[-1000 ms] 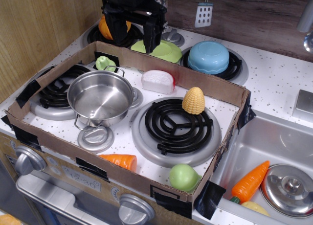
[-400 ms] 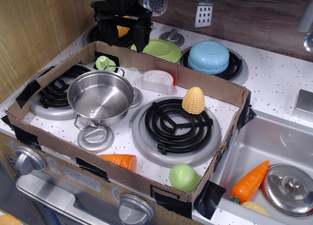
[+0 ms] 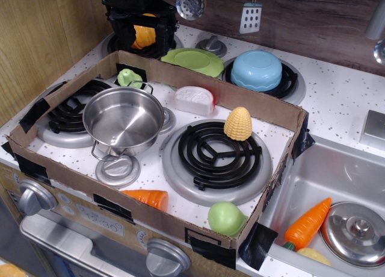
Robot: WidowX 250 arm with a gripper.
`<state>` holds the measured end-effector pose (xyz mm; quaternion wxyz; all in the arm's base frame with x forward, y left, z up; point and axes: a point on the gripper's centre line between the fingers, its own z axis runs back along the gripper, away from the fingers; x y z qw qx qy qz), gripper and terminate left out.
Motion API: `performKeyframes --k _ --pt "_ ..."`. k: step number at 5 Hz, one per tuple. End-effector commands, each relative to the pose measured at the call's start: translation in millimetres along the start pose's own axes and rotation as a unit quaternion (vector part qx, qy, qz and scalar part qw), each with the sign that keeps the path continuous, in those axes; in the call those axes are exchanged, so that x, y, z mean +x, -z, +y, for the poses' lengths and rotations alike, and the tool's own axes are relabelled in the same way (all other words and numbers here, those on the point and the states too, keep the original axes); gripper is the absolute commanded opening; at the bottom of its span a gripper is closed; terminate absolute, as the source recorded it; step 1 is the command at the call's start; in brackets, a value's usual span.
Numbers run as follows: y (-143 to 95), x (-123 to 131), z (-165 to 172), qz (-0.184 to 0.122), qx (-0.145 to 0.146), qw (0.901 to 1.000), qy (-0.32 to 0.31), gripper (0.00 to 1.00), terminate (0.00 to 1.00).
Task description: Put broccoli in pot
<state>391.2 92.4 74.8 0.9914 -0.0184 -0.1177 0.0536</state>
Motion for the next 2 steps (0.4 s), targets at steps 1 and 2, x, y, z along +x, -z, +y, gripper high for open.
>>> performKeyframes --k 1,2 --pt "-8.4 -1.8 4.4 -0.030 0.019 0.9993 -0.007 1.00 0.00" --pt "-6.9 -5.7 7.3 -0.025 0.022 0.9994 -0.004 1.00 0.00"
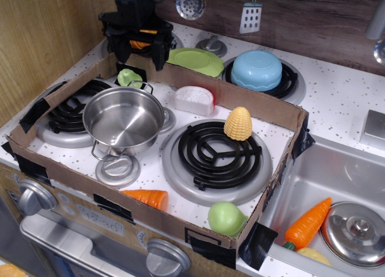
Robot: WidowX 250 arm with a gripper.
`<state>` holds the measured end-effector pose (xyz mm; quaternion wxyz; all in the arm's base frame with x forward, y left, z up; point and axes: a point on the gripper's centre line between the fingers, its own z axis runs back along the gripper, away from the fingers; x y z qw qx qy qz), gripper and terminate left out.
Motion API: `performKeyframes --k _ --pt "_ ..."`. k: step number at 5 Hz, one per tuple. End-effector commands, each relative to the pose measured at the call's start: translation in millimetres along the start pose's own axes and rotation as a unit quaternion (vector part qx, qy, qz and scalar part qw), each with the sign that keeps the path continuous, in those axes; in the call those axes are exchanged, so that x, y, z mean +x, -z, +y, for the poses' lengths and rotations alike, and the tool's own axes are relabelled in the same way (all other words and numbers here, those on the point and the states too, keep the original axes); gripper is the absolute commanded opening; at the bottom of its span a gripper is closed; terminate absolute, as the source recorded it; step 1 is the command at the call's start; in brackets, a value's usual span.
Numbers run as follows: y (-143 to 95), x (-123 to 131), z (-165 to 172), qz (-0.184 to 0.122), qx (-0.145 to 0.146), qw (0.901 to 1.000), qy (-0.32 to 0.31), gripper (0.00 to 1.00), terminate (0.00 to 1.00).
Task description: Put broccoli in pot
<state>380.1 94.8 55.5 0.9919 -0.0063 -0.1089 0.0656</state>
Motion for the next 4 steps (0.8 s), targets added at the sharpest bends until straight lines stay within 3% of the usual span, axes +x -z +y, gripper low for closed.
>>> performKeyframes --k 1,4 --pt "-21.4 6.2 8.9 -0.031 0.018 0.9993 0.008 1.00 0.00" --pt "-11.0 6.6 23.0 -0.023 0.029 0.9992 0.012 1.00 0.00"
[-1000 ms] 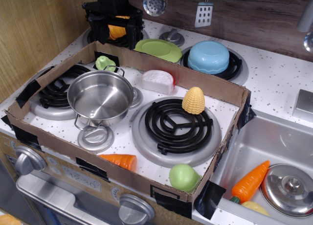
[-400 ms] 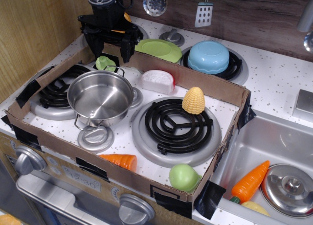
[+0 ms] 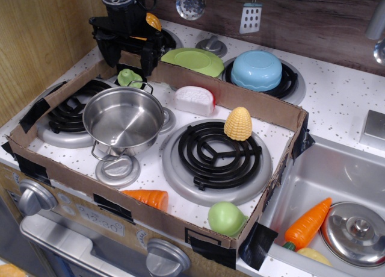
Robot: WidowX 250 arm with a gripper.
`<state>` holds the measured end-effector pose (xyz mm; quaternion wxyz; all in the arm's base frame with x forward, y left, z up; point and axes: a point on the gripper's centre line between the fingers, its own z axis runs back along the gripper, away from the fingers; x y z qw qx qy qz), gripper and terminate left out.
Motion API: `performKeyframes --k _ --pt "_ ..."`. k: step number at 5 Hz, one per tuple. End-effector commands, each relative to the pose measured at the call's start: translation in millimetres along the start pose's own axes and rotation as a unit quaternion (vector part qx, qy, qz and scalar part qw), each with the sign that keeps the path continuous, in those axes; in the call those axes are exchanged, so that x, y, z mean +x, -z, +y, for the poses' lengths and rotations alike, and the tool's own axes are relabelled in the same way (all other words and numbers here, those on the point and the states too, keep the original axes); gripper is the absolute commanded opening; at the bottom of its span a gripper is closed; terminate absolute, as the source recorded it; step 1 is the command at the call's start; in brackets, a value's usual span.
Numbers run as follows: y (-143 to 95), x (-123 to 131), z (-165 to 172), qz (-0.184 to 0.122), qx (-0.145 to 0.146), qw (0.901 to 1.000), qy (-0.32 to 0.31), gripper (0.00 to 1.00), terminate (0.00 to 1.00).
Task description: Put broccoli in pot
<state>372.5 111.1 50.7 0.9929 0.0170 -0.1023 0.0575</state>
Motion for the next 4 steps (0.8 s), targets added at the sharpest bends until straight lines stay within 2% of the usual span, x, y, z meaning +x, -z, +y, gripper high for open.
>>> performKeyframes --k 1,2,3,4 --pt "-4.9 18.7 7.6 -0.026 -0.005 0.9996 0.008 1.00 0.00" --pt "2.3 22.1 6.1 -0.026 -0.010 0.9994 0.018 1.00 0.00" --pt "12.7 22.7 3.8 -0.032 -0.015 0.9992 0.019 0.00 0.00" --pt "14.2 22.0 1.5 -0.041 -0.010 0.9987 0.027 0.00 0.00"
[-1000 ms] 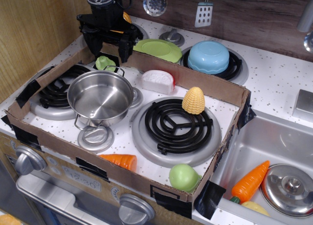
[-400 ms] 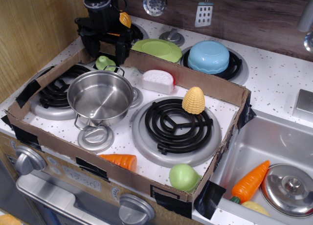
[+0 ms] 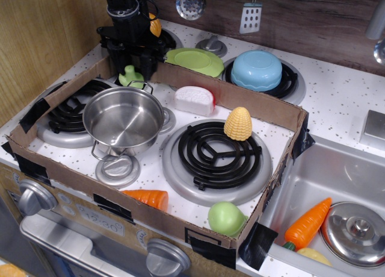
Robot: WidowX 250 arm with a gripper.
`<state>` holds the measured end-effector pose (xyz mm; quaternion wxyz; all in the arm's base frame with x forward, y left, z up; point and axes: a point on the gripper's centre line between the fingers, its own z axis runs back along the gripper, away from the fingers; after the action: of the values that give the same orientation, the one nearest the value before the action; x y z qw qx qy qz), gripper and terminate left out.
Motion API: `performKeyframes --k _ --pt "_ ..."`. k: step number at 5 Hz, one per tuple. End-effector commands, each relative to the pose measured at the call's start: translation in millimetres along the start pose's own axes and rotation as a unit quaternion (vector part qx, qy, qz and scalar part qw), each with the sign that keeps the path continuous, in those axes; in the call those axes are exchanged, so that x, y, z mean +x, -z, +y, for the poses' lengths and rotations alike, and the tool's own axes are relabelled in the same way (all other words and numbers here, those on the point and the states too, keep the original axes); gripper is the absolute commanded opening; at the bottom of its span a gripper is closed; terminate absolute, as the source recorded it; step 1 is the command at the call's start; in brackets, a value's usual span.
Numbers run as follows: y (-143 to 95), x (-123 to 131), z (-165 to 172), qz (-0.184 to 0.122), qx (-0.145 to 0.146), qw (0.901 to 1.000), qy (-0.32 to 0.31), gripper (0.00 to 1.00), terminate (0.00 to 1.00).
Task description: Put broccoli in pot
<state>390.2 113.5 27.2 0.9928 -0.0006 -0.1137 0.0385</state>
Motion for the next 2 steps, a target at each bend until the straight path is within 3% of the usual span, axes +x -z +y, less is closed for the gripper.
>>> performKeyframes --k 1,2 --pt "-10.2 9.3 1.0 -0.035 0.010 0.9991 0.020 0.00 0.00" --pt "-12.5 9.1 -0.8 -0.035 0.017 0.9990 0.021 0.00 0.00"
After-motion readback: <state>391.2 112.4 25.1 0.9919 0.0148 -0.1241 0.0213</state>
